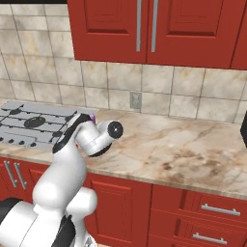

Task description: Four empty soda cans are scattered around the kitchen. Gather all the cans and cluster them next to the stove for recycling.

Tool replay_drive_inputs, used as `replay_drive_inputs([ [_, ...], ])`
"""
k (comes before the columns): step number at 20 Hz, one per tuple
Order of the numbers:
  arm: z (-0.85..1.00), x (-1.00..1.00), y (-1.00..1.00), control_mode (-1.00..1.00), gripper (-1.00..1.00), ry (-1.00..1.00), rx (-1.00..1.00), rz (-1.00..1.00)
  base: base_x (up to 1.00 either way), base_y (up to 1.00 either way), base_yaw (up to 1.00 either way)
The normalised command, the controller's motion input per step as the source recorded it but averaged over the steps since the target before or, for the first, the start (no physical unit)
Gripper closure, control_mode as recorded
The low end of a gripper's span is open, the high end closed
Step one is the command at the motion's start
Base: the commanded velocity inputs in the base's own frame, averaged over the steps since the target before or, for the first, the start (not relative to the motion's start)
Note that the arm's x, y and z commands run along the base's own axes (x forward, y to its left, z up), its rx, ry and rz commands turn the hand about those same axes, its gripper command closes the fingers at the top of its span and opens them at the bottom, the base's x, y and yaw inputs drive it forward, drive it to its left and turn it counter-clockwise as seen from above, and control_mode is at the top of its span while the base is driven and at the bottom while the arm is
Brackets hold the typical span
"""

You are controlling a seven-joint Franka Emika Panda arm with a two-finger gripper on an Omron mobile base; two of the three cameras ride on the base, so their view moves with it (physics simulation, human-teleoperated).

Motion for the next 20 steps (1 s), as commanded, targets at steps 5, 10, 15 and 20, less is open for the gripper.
replay_drive_inputs([
  [5,0.0,0.07,0.11,-1.0,1.0,0.0,0.06,0.03,0.0,0.0,0.0],
  [10,0.0,0.0,0.29,-1.0,1.0,0.0,0.02,0.06,0.0,0.0,0.0],
  [15,-0.01,0.0,0.31,-1.0,1.0,0.0,0.0,0.07,0.0,0.0,0.0],
  [20,-0.08,0.0,0.17,-1.0,1.0,0.0,0.0,0.07,0.0,0.0,0.0],
])
